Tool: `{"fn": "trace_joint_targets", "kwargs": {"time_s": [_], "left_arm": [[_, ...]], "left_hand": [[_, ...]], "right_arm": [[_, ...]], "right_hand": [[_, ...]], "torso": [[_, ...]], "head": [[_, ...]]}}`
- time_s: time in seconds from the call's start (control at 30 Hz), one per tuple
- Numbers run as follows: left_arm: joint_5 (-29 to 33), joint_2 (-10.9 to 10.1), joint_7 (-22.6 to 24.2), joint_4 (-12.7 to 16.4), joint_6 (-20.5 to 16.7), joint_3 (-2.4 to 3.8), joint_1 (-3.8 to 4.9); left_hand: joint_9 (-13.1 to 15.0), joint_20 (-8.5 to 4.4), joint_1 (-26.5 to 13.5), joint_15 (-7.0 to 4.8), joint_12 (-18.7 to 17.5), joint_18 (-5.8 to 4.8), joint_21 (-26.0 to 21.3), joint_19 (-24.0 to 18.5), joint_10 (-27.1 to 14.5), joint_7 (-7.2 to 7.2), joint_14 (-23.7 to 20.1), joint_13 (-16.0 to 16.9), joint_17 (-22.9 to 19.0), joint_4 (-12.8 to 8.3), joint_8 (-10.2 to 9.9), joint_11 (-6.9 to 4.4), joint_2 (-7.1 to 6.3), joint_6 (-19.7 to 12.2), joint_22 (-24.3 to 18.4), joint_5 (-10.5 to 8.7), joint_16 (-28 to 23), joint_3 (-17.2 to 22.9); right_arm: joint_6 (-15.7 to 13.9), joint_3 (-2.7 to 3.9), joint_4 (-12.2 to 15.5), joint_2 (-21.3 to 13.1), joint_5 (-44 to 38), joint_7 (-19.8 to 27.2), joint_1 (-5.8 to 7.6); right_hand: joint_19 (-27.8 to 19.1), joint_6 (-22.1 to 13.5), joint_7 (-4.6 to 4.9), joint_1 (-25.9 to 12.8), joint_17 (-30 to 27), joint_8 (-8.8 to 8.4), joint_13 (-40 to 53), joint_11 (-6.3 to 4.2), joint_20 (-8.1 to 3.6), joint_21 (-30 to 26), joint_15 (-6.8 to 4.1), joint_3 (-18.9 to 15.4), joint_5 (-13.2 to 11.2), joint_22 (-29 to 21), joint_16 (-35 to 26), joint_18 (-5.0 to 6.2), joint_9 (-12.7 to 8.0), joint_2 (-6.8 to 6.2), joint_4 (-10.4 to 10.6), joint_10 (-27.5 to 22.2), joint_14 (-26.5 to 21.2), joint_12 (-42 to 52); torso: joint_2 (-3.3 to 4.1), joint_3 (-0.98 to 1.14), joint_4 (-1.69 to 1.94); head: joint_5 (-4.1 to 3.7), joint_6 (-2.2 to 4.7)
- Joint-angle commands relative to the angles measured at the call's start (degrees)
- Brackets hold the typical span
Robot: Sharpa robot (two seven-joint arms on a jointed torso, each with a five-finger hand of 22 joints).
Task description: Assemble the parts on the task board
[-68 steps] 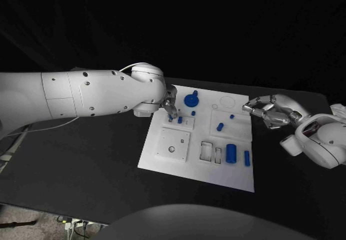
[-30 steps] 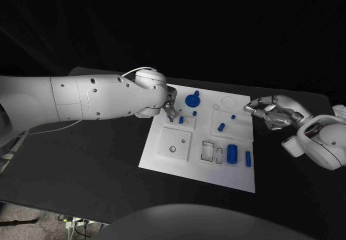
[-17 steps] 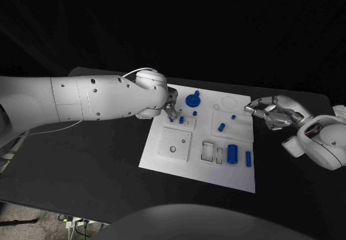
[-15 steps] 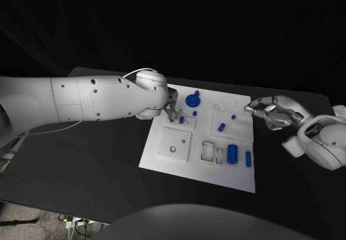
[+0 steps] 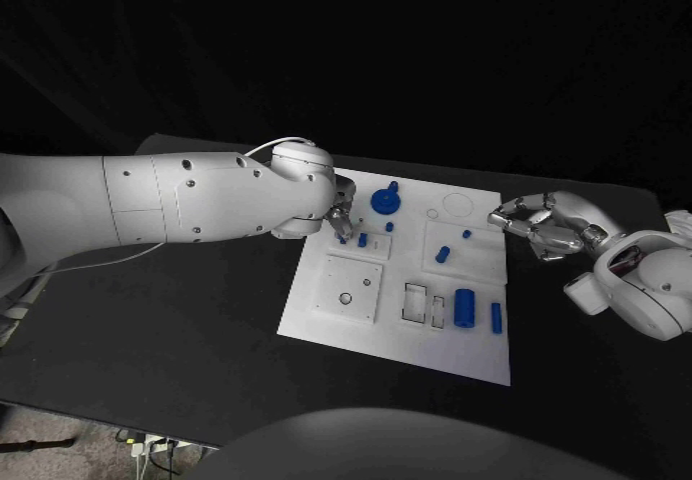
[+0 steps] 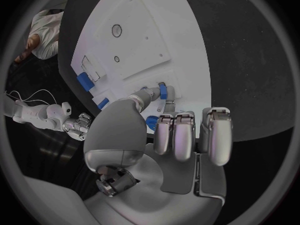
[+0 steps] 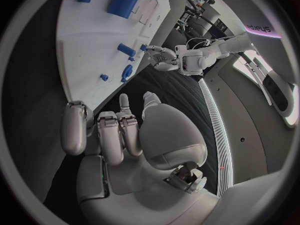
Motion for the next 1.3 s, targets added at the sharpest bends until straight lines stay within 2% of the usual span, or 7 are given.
{"fn": "trace_joint_targets", "kwargs": {"time_s": [0.03,0.13,0.2,0.37,0.53,0.83,1.3], "left_arm": [[-1.8,0.0,-1.1,-0.3,0.8,-0.18,-0.32],[-2.2,0.1,-1.0,-0.3,0.8,-0.18,-0.36],[-2.3,0.1,-0.8,-0.3,1.0,-0.18,-0.38],[-2.4,0.1,-0.6,-0.1,1.8,-0.18,-0.43],[-1.8,0.2,-0.8,-0.1,3.1,-0.18,-0.46],[0.9,0.4,-0.6,-0.1,6.5,-0.18,-0.48],[1.9,0.4,0.2,-0.4,7.1,-0.18,-0.52]], "left_hand": [[-0.1,0.34,3.8,0.50,0.1,-0.43,0.1,6.0,5.8,-2.84,6.0,15.1,15.1,-0.4,0.2,0.28,3.26,3.1,15.1,0.36,0.1,0.1],[-0.3,0.39,3.9,0.51,0.1,-0.43,0.1,6.0,5.8,-2.81,6.0,15.1,15.1,-0.4,-0.1,0.33,3.08,3.2,15.1,-0.42,0.1,-0.2],[-0.7,0.53,4.0,0.51,0.1,-0.43,0.1,6.0,5.8,-2.82,6.0,15.1,15.1,-0.1,-0.4,0.28,2.44,3.4,15.1,-4.27,0.1,-1.3],[-1.3,0.73,4.0,0.84,0.1,-0.43,0.1,6.0,5.8,-2.40,6.0,15.1,15.1,0.8,-1.8,0.72,1.51,1.2,15.1,-9.86,0.1,-3.7],[-1.3,0.92,3.6,1.02,0.1,-0.43,0.1,6.0,5.8,-2.37,6.0,15.1,15.1,2.1,-1.9,0.82,1.31,0.7,15.1,-13.74,0.1,-5.9],[-1.2,0.94,2.6,1.03,0.1,-0.43,0.1,6.0,5.8,-2.47,6.0,15.1,15.1,3.5,-1.7,0.80,0.97,1.1,15.1,-15.57,0.1,-8.0],[-2.0,1.42,-1.5,1.67,0.1,-0.21,-0.7,5.5,5.8,-1.54,6.0,15.1,15.1,8.7,-3.1,1.58,1.07,-0.7,14.8,-16.63,0.1,-11.4]], "right_arm": [[0.7,0.00,0.0,0.0,-0.2,0.3,-0.07],[0.7,0.00,0.0,0.0,-0.2,0.3,-0.09],[0.7,0.00,0.0,0.0,-0.2,0.3,-0.10],[0.8,0.00,0.0,0.0,-0.2,0.2,-0.11],[0.9,0.00,0.0,0.0,-0.2,0.1,-0.12],[1.1,0.00,0.0,0.0,-0.2,0.0,-0.12],[1.1,0.00,0.0,0.0,-0.2,0.0,-0.14]], "right_hand": [[-0.4,-0.5,-0.02,0.5,15.1,-0.39,14.9,-0.38,0.18,-0.2,0.18,0.2,0.3,10.3,0.2,0.12,-0.1,-0.08,0.0,6.1,6.0,-0.2],[-0.4,-0.5,-0.02,0.5,15.1,-0.39,14.9,-0.38,0.18,-0.2,0.18,0.2,0.3,10.3,0.2,0.12,-0.1,-0.08,0.0,6.1,6.0,-0.2],[-0.5,-0.5,-0.02,0.6,15.1,-0.42,14.9,-0.38,0.18,-0.3,0.18,0.2,0.3,10.3,0.2,0.15,-0.1,-0.10,0.0,6.1,6.0,-0.2],[-0.6,-0.6,-0.01,1.0,15.1,-0.49,14.9,-0.39,0.17,-0.4,0.17,0.3,0.5,10.2,0.2,0.17,-0.1,-0.21,-0.2,6.1,6.0,-0.2],[-0.7,-0.7,0.00,1.2,15.1,-0.55,14.9,-0.40,0.16,-0.5,0.16,0.4,0.6,10.2,0.2,0.19,-0.2,-0.28,-0.2,6.1,6.0,-0.2],[-0.8,-0.8,-0.02,1.8,15.1,-0.58,14.9,-0.42,0.14,-0.6,0.15,0.7,0.9,10.2,0.2,0.22,-0.2,-0.44,-0.5,6.1,6.0,-0.2],[-0.9,-0.8,-0.02,2.3,15.1,-0.60,14.9,-0.42,0.13,-0.7,0.14,0.9,1.3,10.1,0.2,0.25,-0.2,-0.58,-0.8,6.1,6.0,-0.2]], "torso": [[0.04,0.00,0.00],[0.05,-0.02,0.01],[0.03,-0.01,0.02],[0.07,-0.01,0.02],[0.04,0.00,0.04],[0.04,0.00,0.05],[0.06,-0.02,0.00]], "head": [[-0.01,0.01],[0.02,0.01],[-0.03,0.01],[-0.02,0.01],[-0.01,0.01],[0.04,0.01],[-0.05,0.01]]}}
